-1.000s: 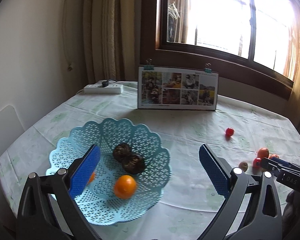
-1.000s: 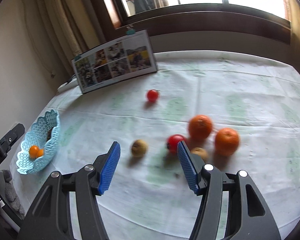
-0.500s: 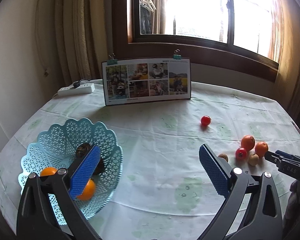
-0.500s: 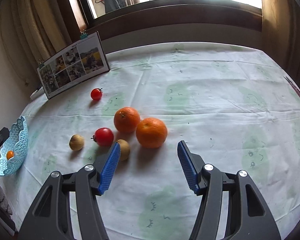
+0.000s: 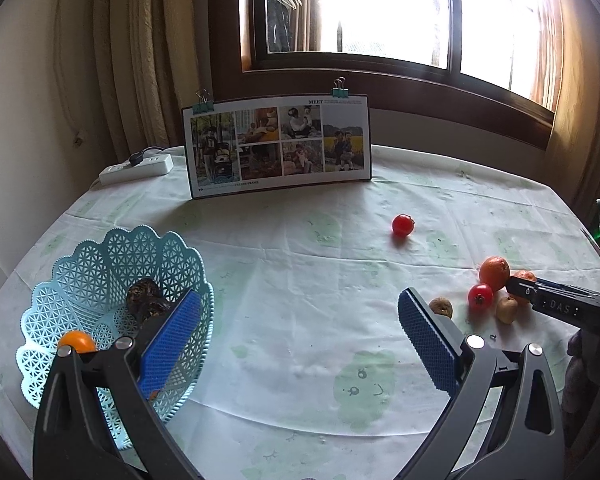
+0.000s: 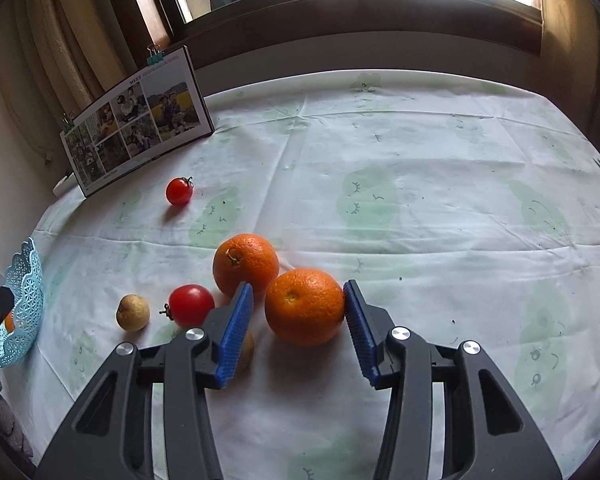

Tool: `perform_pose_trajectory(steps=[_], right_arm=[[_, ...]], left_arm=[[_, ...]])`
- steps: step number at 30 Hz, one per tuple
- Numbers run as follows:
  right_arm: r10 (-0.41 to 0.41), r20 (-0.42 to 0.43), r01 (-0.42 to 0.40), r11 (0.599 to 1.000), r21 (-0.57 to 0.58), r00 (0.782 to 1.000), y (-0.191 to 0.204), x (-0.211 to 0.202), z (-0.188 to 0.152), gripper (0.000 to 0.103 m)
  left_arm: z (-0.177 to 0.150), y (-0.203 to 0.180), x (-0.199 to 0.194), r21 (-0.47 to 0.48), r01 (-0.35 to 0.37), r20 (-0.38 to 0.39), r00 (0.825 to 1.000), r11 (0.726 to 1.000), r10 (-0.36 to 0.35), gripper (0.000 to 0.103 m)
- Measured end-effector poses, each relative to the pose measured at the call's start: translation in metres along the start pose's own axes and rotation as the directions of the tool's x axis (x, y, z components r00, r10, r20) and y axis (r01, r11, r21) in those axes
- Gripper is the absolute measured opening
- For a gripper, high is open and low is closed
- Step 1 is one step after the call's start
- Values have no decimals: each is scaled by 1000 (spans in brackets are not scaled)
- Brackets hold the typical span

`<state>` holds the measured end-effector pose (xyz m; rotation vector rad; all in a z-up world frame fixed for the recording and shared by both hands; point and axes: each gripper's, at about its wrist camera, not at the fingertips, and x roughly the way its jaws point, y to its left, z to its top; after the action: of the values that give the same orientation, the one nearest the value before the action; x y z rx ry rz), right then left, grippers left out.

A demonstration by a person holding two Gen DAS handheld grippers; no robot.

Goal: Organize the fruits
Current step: 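Grasp an orange with the right tool while the left tool grasps a brown fruit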

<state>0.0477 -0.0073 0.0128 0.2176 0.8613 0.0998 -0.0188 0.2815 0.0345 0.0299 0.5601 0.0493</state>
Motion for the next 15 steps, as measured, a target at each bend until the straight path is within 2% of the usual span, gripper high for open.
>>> perform_pose_trajectory(steps=[15], right_arm=[[9, -12, -9, 1000, 6, 1000, -7, 0, -2, 43]], left_arm=[[-1, -20, 19, 33, 29, -50, 998, 999, -27, 100]])
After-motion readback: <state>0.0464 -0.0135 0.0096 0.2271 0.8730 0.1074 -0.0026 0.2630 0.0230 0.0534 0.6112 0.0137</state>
